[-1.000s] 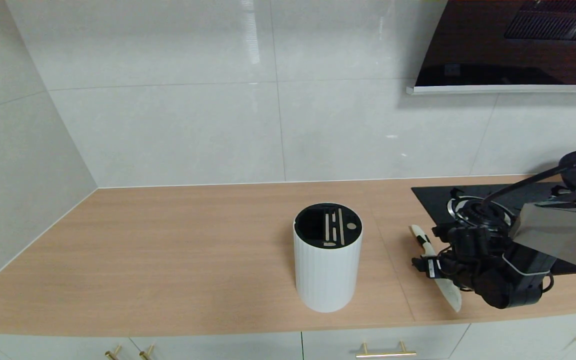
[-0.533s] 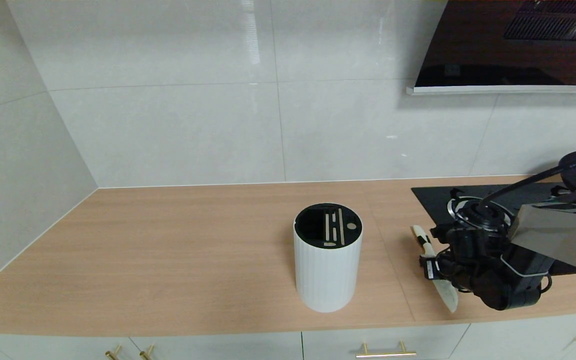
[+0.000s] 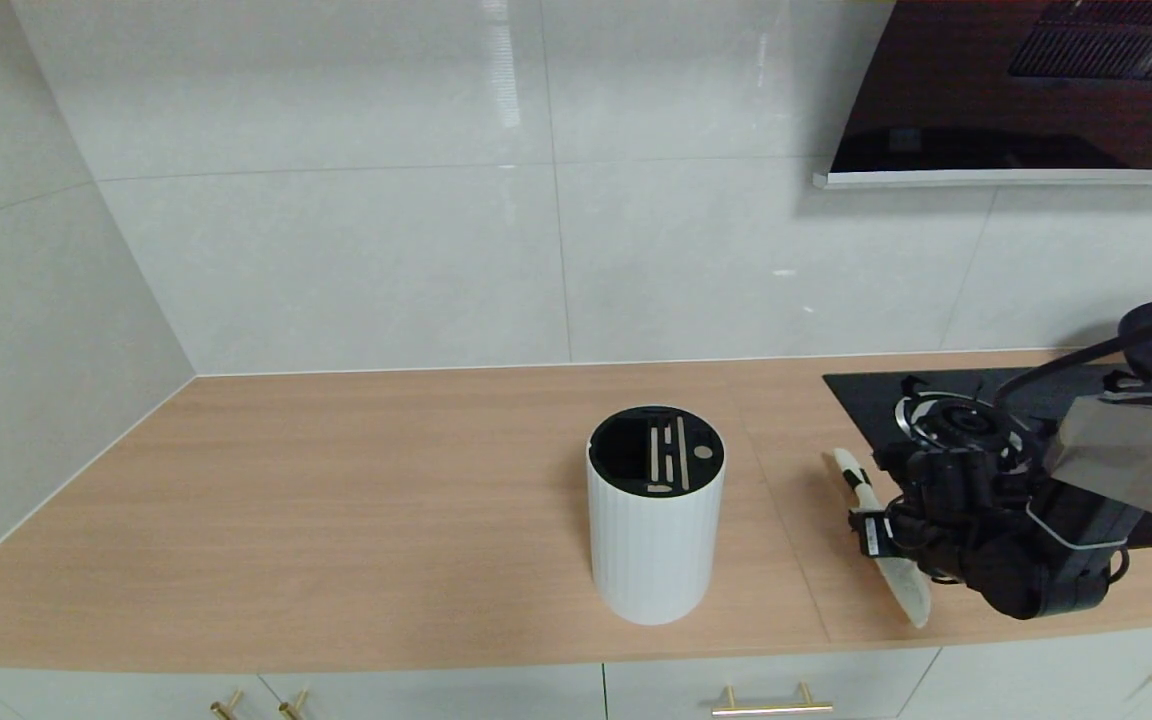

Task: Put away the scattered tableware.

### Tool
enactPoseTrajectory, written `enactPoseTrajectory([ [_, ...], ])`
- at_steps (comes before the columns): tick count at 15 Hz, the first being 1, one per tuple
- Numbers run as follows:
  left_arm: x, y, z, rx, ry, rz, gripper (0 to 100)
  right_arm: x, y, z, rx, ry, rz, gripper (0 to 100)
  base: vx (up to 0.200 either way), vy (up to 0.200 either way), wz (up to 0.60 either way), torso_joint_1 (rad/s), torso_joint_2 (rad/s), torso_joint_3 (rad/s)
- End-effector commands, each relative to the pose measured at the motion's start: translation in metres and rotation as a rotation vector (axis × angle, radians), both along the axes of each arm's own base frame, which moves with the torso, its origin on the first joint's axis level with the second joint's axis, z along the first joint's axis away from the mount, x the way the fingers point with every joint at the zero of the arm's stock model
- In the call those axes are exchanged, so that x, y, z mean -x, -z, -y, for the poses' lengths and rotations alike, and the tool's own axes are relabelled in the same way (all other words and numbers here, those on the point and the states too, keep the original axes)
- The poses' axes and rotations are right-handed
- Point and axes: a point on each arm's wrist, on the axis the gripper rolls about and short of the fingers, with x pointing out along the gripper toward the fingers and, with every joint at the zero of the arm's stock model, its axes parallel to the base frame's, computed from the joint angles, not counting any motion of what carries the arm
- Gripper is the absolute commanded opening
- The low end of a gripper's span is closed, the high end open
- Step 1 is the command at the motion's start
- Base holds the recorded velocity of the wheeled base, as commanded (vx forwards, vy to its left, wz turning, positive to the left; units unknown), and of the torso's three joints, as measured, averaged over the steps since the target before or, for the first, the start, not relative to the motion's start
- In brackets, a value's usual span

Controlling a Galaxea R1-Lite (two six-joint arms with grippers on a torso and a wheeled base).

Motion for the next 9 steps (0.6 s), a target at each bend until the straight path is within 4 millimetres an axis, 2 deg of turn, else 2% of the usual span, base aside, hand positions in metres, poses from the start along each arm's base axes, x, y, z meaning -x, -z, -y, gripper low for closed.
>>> enactPoseTrajectory([
  [1,0.0,0.0,0.0,0.0,0.0,-0.001,100,0.011,-0.052,-0.001,-0.021,-0.004,0.117,0,0.0,0.0,0.0,0.0,0.0,0.0],
  [4,0.0,0.0,0.0,-0.003,-0.003,0.0,100,0.024,-0.084,-0.009,-0.032,-0.03,0.185,0,0.0,0.0,0.0,0.0,0.0,0.0],
  [9,0.001,-0.004,-0.001,-0.001,-0.046,0.012,100,0.076,-0.15,-0.046,-0.072,-0.161,0.303,0,0.0,0.0,0.0,0.0,0.0,0.0],
])
